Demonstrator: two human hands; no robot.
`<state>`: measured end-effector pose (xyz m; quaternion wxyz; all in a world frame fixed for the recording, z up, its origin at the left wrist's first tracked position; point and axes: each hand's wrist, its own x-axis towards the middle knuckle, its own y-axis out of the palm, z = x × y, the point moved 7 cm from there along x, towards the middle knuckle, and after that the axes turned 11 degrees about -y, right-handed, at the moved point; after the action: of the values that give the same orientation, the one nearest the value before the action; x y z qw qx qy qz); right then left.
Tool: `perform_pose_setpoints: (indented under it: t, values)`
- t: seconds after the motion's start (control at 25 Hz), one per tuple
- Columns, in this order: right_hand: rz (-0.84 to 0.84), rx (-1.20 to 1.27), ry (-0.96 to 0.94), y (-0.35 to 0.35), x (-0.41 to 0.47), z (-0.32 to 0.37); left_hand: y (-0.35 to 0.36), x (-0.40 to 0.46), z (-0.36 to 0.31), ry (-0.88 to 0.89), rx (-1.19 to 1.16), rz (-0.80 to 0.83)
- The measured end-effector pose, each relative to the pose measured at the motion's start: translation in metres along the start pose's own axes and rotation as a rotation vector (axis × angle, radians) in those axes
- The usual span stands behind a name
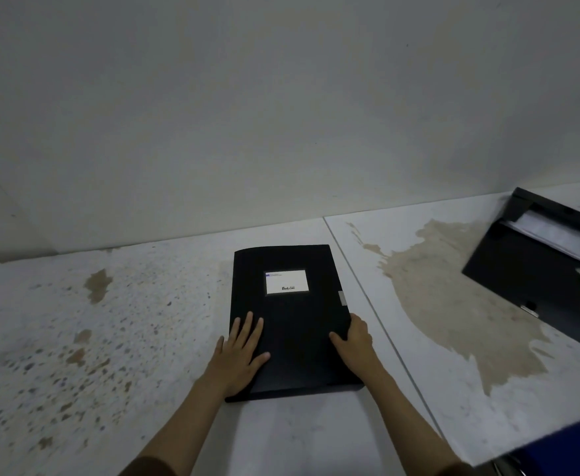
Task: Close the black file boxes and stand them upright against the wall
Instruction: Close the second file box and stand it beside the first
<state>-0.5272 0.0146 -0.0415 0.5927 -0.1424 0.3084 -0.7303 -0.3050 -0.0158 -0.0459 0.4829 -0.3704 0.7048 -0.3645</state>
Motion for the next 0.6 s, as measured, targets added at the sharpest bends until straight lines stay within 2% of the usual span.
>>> perform_pose_setpoints:
  t: [0.16,0.36,0.6]
  values:
    - [0.016,-0.092,-0.061,0.011,0.004,0.006,0.010,0.002,0.004,0.037,-0.019,-0.067]
    - [0.007,-0.448,-0.201,0.018,0.017,0.018,0.014,0.006,0.006,0.037,-0.049,-0.094]
    - [0.042,-0.562,-0.153,0.024,0.021,0.010,0.020,0.010,0.012,0.058,-0.117,-0.257]
